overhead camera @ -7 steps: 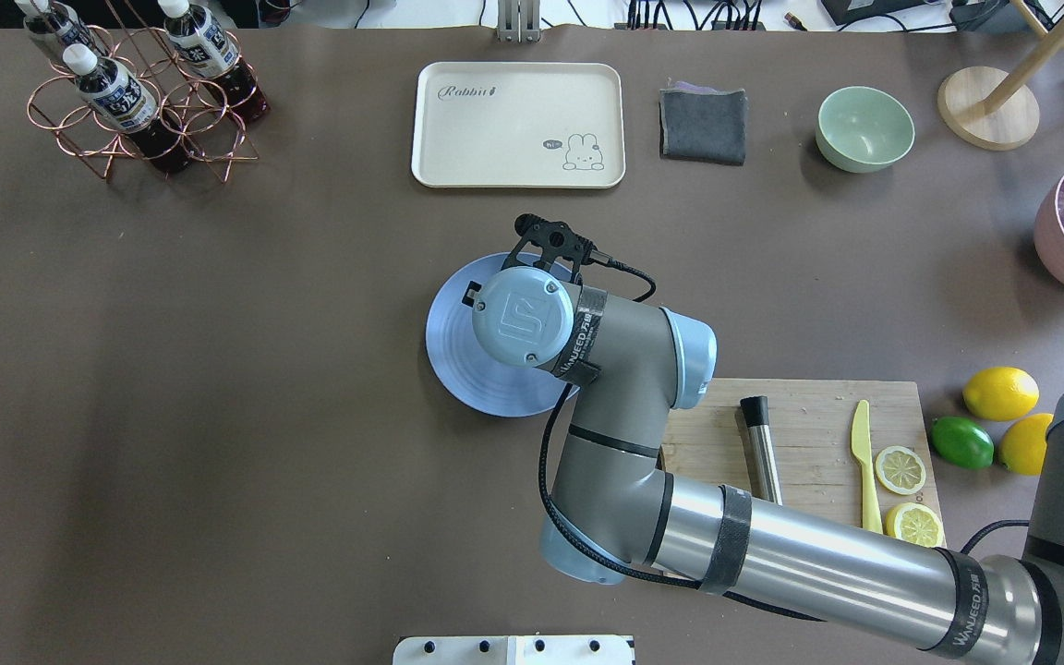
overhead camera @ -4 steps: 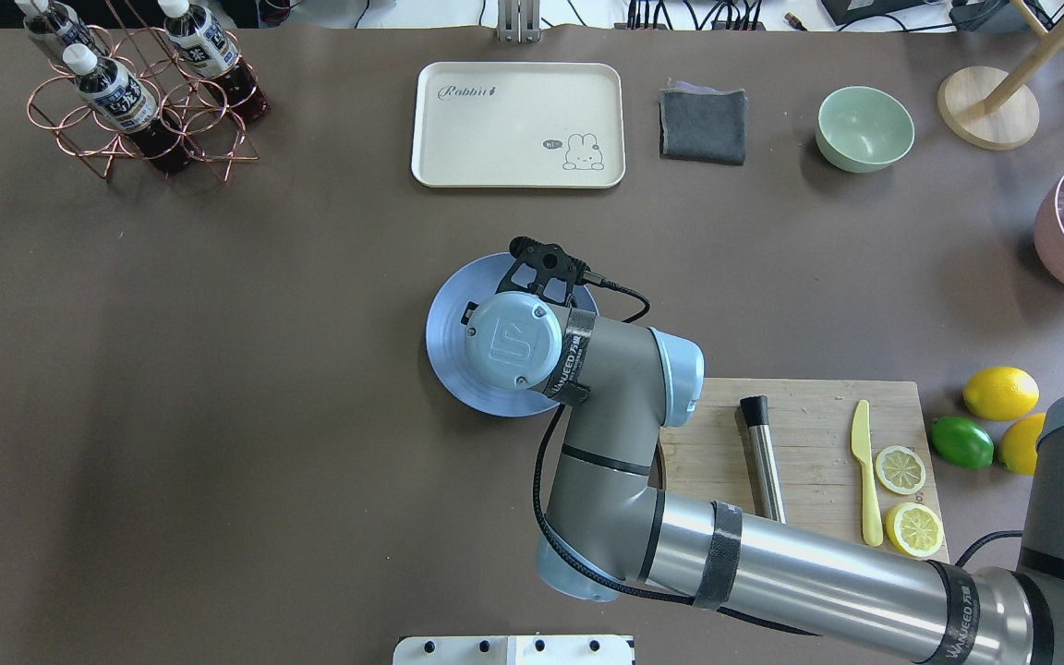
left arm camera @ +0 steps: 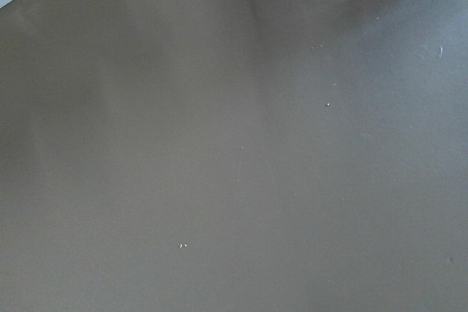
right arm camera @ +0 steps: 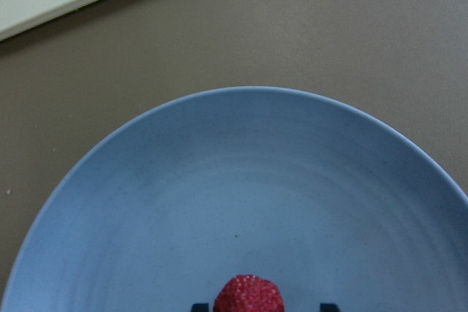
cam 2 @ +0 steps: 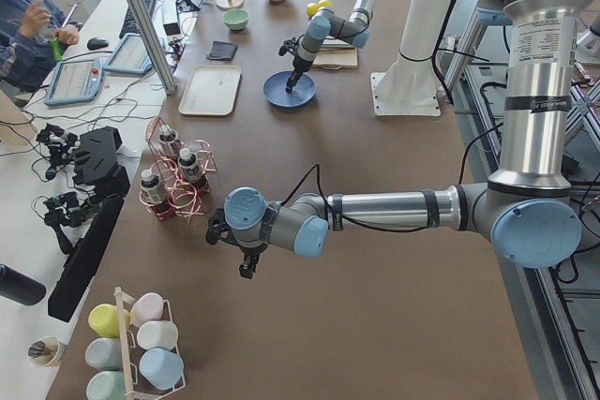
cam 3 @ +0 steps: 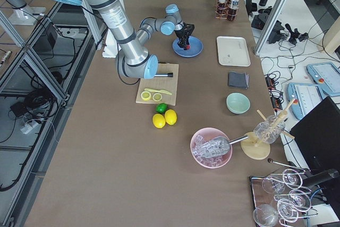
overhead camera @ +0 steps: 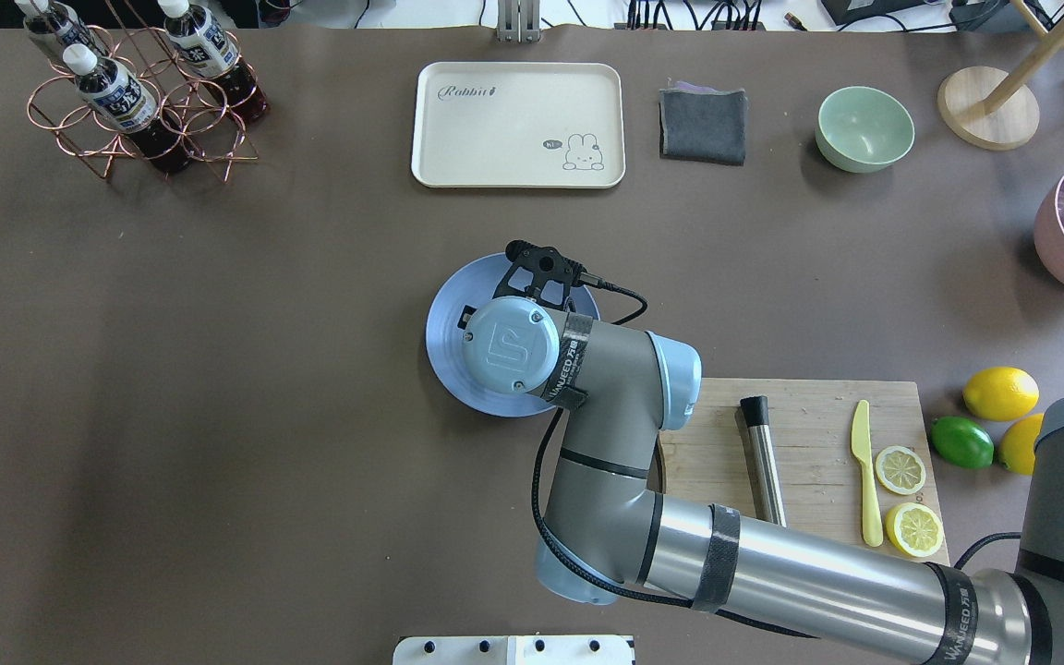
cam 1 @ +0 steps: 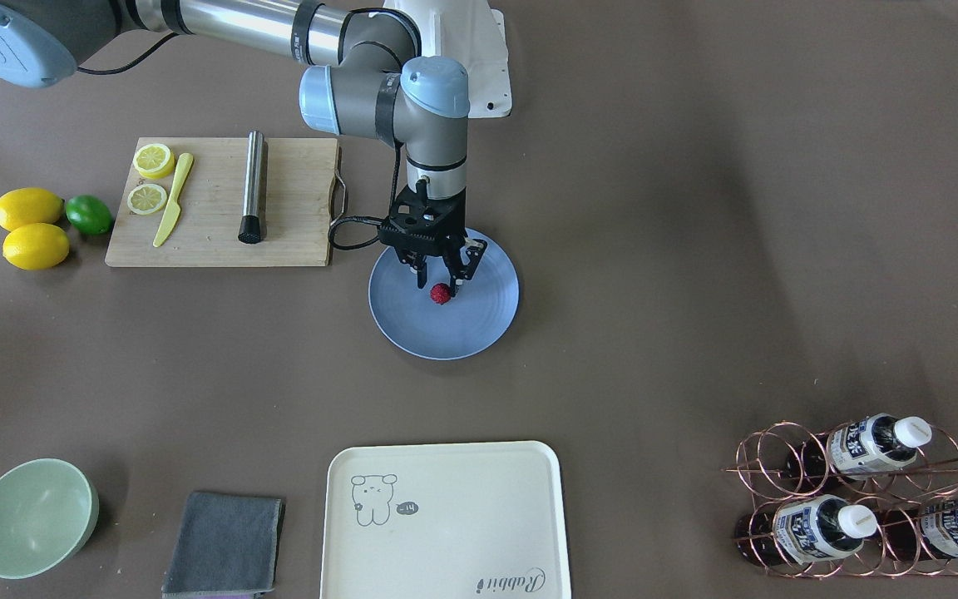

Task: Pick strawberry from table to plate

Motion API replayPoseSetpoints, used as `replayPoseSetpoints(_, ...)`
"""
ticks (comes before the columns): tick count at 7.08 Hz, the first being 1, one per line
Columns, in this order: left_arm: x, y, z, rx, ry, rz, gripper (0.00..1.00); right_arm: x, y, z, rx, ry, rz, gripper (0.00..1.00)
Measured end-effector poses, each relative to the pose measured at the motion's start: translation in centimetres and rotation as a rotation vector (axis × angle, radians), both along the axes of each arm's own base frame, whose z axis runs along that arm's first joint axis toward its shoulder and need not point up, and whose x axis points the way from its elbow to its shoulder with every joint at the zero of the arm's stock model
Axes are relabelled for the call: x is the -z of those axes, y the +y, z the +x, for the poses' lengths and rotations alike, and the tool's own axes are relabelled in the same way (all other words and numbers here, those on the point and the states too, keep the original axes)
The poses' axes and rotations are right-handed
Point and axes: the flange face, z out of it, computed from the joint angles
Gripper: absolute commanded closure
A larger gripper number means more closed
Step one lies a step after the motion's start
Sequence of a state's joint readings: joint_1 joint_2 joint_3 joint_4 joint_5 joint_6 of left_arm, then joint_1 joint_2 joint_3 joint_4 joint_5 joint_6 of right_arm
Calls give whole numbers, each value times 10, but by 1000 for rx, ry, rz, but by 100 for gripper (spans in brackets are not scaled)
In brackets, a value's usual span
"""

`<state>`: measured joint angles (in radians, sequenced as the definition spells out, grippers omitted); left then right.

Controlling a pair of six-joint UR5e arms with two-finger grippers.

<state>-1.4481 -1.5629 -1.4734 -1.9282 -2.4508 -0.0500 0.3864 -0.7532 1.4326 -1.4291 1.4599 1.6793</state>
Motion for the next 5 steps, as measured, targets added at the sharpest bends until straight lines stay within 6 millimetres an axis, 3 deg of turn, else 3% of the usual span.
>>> replayPoseSetpoints(1, -1, 1, 0, 0, -2, -2, 1, 4, -9, 9, 0, -5, 8, 0)
replayPoseSetpoints(3, -4, 1, 1, -4, -10, -19, 1, 8, -41, 48, 38, -22, 5, 0)
replayPoseSetpoints(5, -11, 2, 1, -5, -46, -70, 1, -19, -66, 107, 102, -15, 17, 0)
